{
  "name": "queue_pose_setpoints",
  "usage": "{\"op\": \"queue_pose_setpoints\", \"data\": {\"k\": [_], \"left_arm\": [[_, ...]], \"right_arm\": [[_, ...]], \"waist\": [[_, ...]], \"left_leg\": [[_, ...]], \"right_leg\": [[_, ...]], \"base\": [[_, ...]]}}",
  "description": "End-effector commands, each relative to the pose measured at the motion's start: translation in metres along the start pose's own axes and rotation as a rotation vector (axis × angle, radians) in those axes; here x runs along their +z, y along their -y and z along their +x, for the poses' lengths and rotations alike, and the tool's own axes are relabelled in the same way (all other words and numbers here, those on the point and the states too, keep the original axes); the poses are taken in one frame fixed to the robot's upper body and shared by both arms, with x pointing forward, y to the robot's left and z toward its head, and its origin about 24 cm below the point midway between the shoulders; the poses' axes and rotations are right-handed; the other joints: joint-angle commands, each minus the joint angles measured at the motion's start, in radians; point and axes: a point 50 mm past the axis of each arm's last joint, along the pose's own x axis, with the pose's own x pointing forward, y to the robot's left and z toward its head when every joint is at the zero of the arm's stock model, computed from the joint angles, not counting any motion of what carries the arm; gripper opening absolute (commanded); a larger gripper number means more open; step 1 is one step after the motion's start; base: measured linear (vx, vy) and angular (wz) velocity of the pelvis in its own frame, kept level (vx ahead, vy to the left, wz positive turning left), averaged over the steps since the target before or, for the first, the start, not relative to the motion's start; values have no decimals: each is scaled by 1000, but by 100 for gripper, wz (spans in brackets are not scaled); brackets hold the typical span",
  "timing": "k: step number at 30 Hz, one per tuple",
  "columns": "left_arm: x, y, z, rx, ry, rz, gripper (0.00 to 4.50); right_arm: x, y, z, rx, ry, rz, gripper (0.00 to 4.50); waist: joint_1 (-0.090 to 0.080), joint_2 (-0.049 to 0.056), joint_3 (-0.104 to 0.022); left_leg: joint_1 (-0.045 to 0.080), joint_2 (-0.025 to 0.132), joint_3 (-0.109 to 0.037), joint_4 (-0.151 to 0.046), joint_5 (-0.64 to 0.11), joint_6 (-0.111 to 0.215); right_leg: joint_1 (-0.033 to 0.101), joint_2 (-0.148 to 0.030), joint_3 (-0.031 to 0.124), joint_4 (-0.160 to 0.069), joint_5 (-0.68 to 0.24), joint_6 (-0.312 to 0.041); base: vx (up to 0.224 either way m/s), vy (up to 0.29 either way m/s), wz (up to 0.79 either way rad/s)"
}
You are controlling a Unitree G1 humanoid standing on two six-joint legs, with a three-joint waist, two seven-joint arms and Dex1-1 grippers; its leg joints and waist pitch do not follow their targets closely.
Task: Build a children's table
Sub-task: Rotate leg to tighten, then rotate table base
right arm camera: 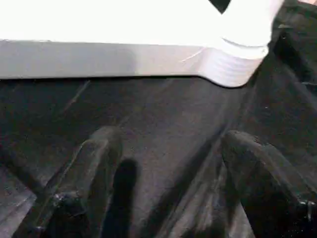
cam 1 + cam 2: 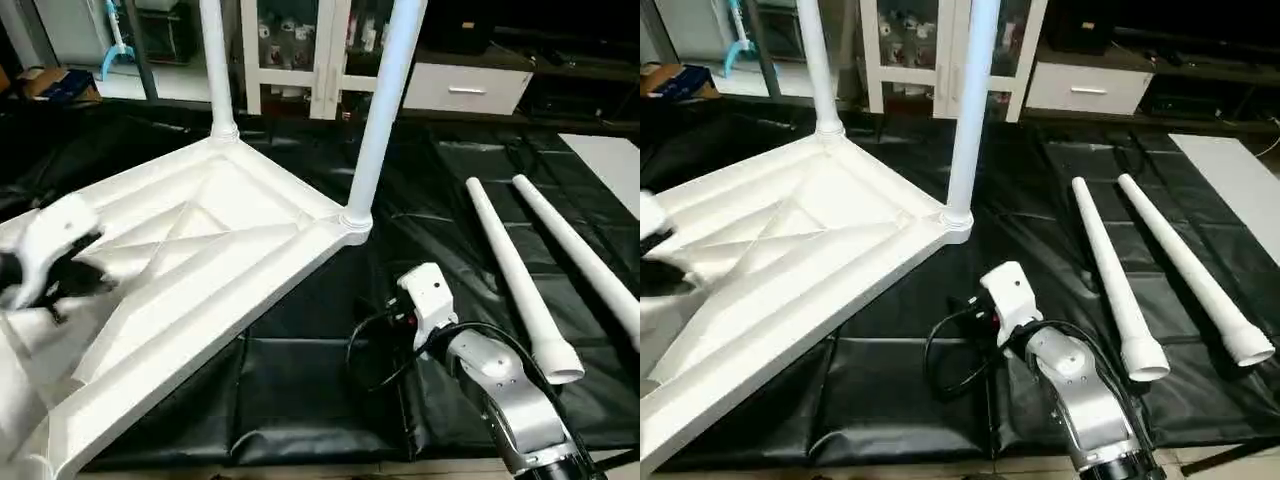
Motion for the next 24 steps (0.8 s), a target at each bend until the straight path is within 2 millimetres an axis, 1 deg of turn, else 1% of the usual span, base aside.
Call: {"op": "queue_pose_setpoints", "data": {"k": [1,2,3,4,5,7,9,10,11,12,13,14,15,16,17,18,19,20,21,22,23,24], "left_arm": [[-6,0,3,13,-53,9,135],[-8,0,5,20,-66,7,135],[-11,0,7,30,-81,6,135],[-14,0,10,46,-102,8,135],[-17,-1,15,75,-124,14,135],[-17,-1,19,78,-124,12,135],[-15,2,26,65,-107,14,135],[-13,4,31,58,-93,13,135],[-7,7,43,60,-59,19,135],[-5,8,47,65,-47,19,135],[-3,9,50,66,-37,17,135],[1,11,56,60,-13,16,135],[6,15,62,44,18,2,135],[13,20,68,19,51,-4,135],[22,27,73,-17,89,-12,135],[28,31,76,-40,112,-16,135],[42,41,82,-89,163,-15,135],[47,44,84,-105,181,-16,135],[54,48,87,-125,204,-19,135],[60,52,90,-143,221,-18,135],[65,56,94,-160,240,-18,135],[73,60,98,-174,266,-29,135]], "right_arm": [[3,-2,0,20,12,-16,353],[3,-3,-1,23,13,-18,353],[3,-3,-1,26,15,-21,353],[3,-3,0,27,17,-21,353],[4,-3,-1,26,19,-22,353],[4,-3,-1,25,20,-21,353],[4,-2,-1,22,21,-22,353],[4,-2,-1,22,21,-22,353],[4,-3,-1,22,21,-23,353],[4,-3,-1,22,21,-24,353],[4,-3,-1,22,22,-25,353],[4,-3,-1,23,23,-26,353],[5,-2,-1,24,25,-27,353],[5,-2,-1,23,26,-28,353],[5,-2,-1,22,26,-29,353],[5,-2,-1,21,26,-30,353],[5,-1,-1,14,27,-33,353],[6,0,-1,11,27,-33,353],[6,1,-1,6,27,-35,353],[6,1,-1,3,28,-35,353],[6,2,-1,-1,28,-37,353],[6,2,-1,-4,29,-38,353]], "waist": [[-3,30,-49],[-2,30,-49],[-1,30,-52],[-1,35,-52],[-2,32,-52],[-1,32,-54],[1,32,-55],[1,36,-55],[1,33,-55],[6,32,-54],[6,32,-54],[7,30,-53],[7,30,-53],[9,29,-52],[10,28,-52],[16,30,-52],[23,30,-50],[26,30,-51],[31,30,-51],[30,28,-51],[32,29,-52],[32,26,-54]], "left_leg": [[27,13,0,-92,-319,-49],[28,13,1,-92,-319,-50],[28,13,0,-91,-310,-52],[28,13,0,-91,-308,-53],[28,12,1,-90,-307,-52],[27,12,0,-90,-301,-52],[28,12,0,-89,-292,-51],[29,11,1,-88,-294,-51],[29,10,1,-87,-296,-51],[31,10,2,-86,-308,-52],[31,10,2,-86,-308,-52],[27,10,0,-89,-316,-54],[29,9,-1,-88,-337,-55],[34,10,-1,-87,-360,-55],[35,10,0,-87,-368,-54],[37,12,-1,-86,-373,-56],[41,13,0,-86,-381,-58],[45,13,1,-85,-388,-59],[45,13,1,-85,-394,-59],[36,12,-1,-88,-384,-62],[35,11,-2,-88,-379,-63],[31,11,-3,-88,-363,-62]], "right_leg": [[28,-33,31,-57,-253,-175],[28,-33,31,-57,-253,-176],[30,-34,31,-55,-238,-180],[30,-33,31,-54,-230,-182],[31,-32,31,-54,-223,-183],[33,-34,31,-53,-218,-184],[34,-34,31,-51,-201,-194],[33,-33,31,-51,-197,-196],[34,-33,31,-52,-195,-198],[34,-34,31,-54,-206,-199],[34,-34,31,-54,-206,-199],[38,-36,31,-56,-230,-192],[36,-35,31,-58,-263,-182],[32,-37,32,-64,-301,-175],[31,-37,32,-66,-317,-172],[29,-39,33,-69,-335,-168],[24,-37,33,-71,-341,-168],[21,-37,33,-72,-344,-169],[21,-37,33,-72,-343,-171],[30,-36,32,-69,-338,-167],[31,-37,31,-68,-335,-164],[35,-38,31,-66,-322,-161]], "base": [[0,0,0],[0,0,0],[0,0,0],[0,0,0],[0,0,0],[0,0,0],[0,0,0],[0,0,0],[0,0,0],[0,0,0],[0,0,0],[0,0,0],[0,0,0],[0,0,0],[0,0,0],[0,0,0],[0,0,0],[0,0,0],[0,0,0],[0,0,0],[0,0,0],[0,0,0]]}}
